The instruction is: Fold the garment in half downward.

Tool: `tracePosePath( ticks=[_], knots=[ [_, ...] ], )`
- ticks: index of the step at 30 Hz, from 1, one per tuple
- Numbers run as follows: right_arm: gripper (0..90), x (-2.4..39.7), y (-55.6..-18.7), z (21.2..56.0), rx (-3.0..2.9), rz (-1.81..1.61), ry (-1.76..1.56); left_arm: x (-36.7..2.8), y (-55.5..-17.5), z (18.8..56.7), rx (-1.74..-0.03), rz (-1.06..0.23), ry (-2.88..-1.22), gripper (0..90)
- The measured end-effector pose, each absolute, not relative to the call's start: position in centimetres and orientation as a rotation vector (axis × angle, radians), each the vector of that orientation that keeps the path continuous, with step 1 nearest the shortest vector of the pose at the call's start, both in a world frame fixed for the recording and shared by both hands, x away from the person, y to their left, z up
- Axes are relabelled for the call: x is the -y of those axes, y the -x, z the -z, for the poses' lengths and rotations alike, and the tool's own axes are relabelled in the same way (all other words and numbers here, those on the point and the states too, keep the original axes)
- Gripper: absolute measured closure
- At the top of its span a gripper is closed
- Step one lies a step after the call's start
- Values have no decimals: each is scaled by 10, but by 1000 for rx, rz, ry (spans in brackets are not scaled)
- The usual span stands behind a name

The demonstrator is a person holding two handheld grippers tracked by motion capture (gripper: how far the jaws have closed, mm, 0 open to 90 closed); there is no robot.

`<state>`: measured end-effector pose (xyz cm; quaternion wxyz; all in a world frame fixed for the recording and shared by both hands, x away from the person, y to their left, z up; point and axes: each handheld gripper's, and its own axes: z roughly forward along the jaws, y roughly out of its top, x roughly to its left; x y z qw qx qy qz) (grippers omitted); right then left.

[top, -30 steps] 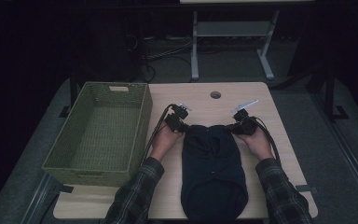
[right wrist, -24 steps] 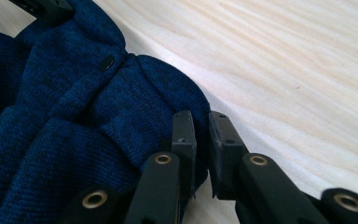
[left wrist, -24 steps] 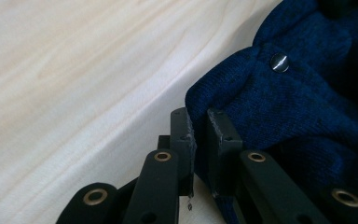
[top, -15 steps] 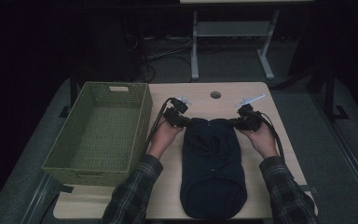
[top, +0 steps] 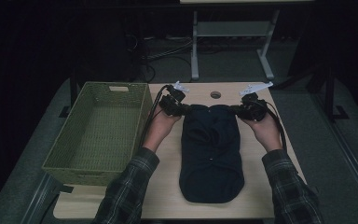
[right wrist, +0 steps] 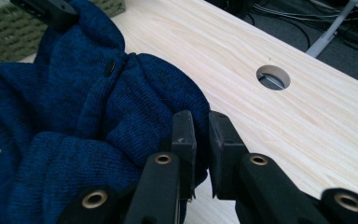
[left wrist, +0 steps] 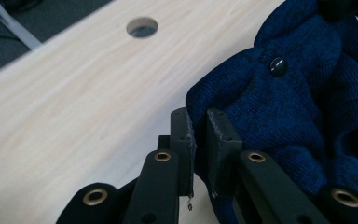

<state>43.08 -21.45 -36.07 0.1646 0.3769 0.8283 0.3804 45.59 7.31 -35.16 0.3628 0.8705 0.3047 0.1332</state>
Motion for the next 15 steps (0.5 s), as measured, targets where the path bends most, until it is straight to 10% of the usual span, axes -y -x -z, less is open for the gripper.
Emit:
tracePosePath(
  ticks=[15],
  knots=[
    [817, 219, -422, 332, -2302, -1094, -1011, -68, -450, 331, -726, -419, -2212, 820]
  ],
)
